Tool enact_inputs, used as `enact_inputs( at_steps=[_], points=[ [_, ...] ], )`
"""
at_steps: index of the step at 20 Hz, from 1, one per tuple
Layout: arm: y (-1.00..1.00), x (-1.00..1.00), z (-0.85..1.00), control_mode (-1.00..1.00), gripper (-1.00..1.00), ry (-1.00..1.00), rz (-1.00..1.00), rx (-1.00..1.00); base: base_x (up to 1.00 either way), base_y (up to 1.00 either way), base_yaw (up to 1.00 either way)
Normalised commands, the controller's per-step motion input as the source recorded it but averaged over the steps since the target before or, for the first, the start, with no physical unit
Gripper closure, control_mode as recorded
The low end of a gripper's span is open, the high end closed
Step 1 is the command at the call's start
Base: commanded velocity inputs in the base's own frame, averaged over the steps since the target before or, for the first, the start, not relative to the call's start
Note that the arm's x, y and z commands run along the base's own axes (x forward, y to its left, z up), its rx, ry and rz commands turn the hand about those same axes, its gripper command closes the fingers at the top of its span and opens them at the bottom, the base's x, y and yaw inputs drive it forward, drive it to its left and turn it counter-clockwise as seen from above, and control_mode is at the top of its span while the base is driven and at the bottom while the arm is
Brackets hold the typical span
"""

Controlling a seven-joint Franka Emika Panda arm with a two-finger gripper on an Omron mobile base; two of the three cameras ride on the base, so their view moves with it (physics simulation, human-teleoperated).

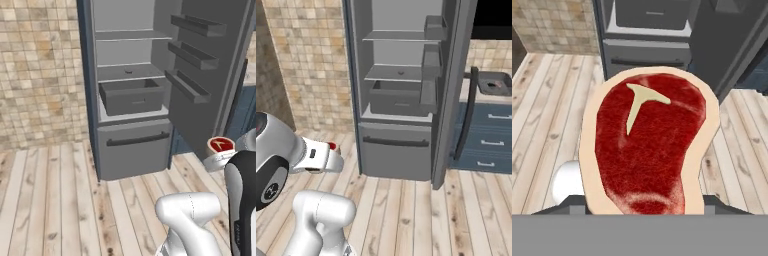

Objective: Place one eggplant and one steak in each tupperware on the nearby counter, to pack two identical lunches.

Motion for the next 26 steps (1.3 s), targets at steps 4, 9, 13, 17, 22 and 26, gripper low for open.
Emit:
enact_inputs(
  at_steps=[4, 9, 13, 17, 22, 26],
  points=[
    [0.00, 0.00, 0.00, 1.00, 1.00, 0.00, 0.00, 0.00, -0.74, -0.24, -0.01],
    [0.00, 0.00, 0.00, 1.00, 1.00, 0.00, 0.00, 0.00, -0.23, -0.78, -0.04],
    [0.00, 0.00, 0.00, 1.00, 1.00, 0.00, 0.00, 0.00, -0.06, -0.93, -0.04],
    [0.00, 0.00, 0.00, 1.00, 1.00, 0.00, 0.00, 0.00, -0.16, -0.96, -0.06],
    [0.00, 0.00, 0.00, 1.00, 1.00, 0.00, 0.00, 0.00, -0.26, -0.98, -0.17],
    [0.00, 0.00, 0.00, 1.00, 1.00, 0.00, 0.00, 0.00, -0.11, -0.95, -0.37]
  ],
)
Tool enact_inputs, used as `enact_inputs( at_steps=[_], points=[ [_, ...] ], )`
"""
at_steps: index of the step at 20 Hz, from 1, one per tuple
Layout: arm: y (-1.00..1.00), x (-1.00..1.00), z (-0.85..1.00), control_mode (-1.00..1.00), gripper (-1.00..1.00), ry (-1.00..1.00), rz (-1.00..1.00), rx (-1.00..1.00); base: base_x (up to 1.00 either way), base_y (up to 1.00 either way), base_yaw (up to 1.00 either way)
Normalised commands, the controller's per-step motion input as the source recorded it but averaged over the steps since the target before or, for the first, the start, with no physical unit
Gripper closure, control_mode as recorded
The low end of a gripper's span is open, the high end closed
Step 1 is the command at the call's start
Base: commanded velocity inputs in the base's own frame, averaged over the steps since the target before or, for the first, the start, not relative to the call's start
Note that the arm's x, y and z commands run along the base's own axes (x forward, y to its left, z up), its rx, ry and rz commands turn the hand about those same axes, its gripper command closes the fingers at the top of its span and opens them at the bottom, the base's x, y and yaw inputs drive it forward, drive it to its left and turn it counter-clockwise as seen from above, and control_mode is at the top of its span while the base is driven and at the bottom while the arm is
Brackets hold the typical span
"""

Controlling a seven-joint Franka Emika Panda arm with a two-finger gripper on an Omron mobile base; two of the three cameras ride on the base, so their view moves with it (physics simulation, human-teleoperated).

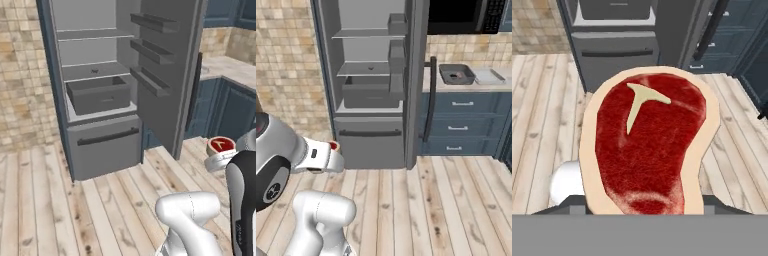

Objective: Place one eggplant and one steak in each tupperware on the nearby counter, to pack two identical lunches.

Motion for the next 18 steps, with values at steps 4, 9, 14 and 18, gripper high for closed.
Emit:
enact_inputs(
  at_steps=[4, 9, 14, 18],
  points=[
    [0.00, 0.00, 0.00, 1.00, 1.00, 0.00, 0.00, 0.00, 0.00, -0.81, -0.48],
    [0.00, 0.00, 0.00, 1.00, 1.00, 0.00, 0.00, 0.00, 0.00, -0.72, -0.49],
    [0.00, 0.00, 0.00, 1.00, 1.00, 0.00, 0.00, 0.00, 0.00, -0.67, -0.47],
    [0.00, 0.00, 0.00, 1.00, 1.00, 0.00, 0.00, 0.00, 0.25, -0.45, -0.39]
  ],
)
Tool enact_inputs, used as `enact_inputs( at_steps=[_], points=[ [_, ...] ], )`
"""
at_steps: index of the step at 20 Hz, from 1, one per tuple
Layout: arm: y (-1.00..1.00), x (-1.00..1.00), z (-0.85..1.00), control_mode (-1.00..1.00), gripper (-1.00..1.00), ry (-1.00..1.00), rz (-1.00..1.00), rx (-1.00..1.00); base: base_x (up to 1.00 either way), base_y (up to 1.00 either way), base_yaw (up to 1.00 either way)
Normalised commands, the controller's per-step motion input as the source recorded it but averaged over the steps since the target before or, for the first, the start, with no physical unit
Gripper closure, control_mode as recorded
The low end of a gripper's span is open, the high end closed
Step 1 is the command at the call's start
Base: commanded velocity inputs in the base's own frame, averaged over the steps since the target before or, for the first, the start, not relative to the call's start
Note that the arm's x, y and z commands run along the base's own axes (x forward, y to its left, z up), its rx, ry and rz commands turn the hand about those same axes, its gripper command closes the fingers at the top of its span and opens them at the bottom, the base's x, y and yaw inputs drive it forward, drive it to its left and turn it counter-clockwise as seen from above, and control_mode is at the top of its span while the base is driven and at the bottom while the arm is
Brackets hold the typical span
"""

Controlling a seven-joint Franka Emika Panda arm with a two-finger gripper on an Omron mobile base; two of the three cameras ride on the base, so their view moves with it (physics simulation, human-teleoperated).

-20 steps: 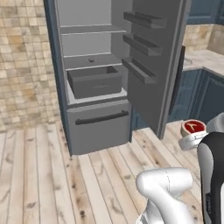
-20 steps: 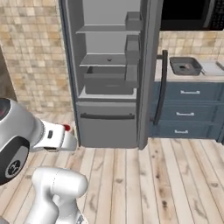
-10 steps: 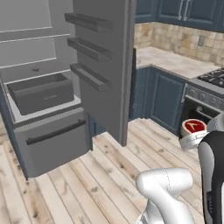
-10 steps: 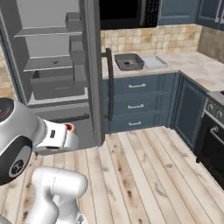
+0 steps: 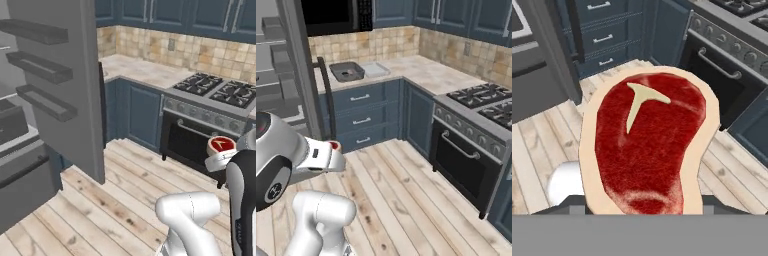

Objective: Place one eggplant and one steak in each tupperware on the nearby counter, to pack two identical lunches.

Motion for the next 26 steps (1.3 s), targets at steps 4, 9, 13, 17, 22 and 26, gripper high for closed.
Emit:
enact_inputs(
  at_steps=[4, 9, 13, 17, 22, 26],
  points=[
    [0.00, 0.00, 0.00, 1.00, 1.00, 0.00, 0.00, 0.00, 0.53, -0.37, -0.29],
    [0.00, 0.00, 0.00, 1.00, 1.00, 0.00, 0.00, 0.00, 0.71, -0.34, -0.32],
    [0.00, 0.00, 0.00, 1.00, 1.00, 0.00, 0.00, 0.00, 0.98, -0.05, -0.31],
    [0.00, 0.00, 0.00, 1.00, 1.00, 0.00, 0.00, 0.00, 1.00, 0.03, -0.20],
    [0.00, 0.00, 0.00, 1.00, 1.00, 0.00, 0.00, 0.00, 0.91, 0.17, 0.05],
    [0.00, 0.00, 0.00, 1.00, 1.00, 0.00, 0.00, 0.00, 0.49, 0.01, 0.32]
  ],
)
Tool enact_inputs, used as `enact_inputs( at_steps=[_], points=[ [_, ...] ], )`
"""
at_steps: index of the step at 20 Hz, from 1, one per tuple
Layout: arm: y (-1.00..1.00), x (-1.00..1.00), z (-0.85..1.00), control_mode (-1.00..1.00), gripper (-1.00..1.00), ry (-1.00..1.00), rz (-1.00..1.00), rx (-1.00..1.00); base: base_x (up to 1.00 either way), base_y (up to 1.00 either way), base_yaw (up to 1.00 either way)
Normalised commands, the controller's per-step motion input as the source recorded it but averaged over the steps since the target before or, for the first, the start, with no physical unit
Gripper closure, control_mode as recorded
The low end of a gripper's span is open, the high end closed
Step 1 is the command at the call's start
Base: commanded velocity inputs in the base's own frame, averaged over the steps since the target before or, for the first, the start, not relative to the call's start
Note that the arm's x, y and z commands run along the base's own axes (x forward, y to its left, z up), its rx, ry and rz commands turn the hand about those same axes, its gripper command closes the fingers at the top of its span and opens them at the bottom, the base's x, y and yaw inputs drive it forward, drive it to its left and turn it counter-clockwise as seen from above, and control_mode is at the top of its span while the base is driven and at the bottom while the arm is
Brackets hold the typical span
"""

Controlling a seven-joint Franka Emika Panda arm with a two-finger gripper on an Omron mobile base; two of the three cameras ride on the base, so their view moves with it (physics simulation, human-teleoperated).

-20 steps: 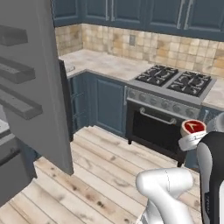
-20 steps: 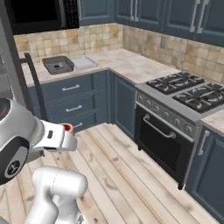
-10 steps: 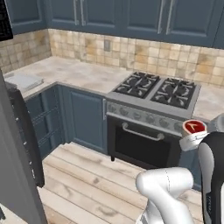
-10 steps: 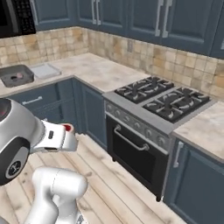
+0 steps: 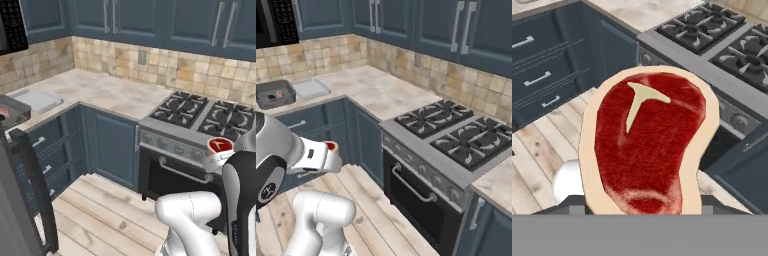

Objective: Place one eggplant and one steak in each tupperware on the nearby counter, to pack two identical lunches.

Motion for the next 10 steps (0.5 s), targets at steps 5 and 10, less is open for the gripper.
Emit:
enact_inputs(
  at_steps=[5, 10],
  points=[
    [0.00, 0.00, 0.00, 1.00, 1.00, 0.00, 0.00, 0.00, 0.40, -0.05, 0.47],
    [0.00, 0.00, 0.00, 1.00, 1.00, 0.00, 0.00, 0.00, 0.59, -0.38, 0.43]
  ],
)
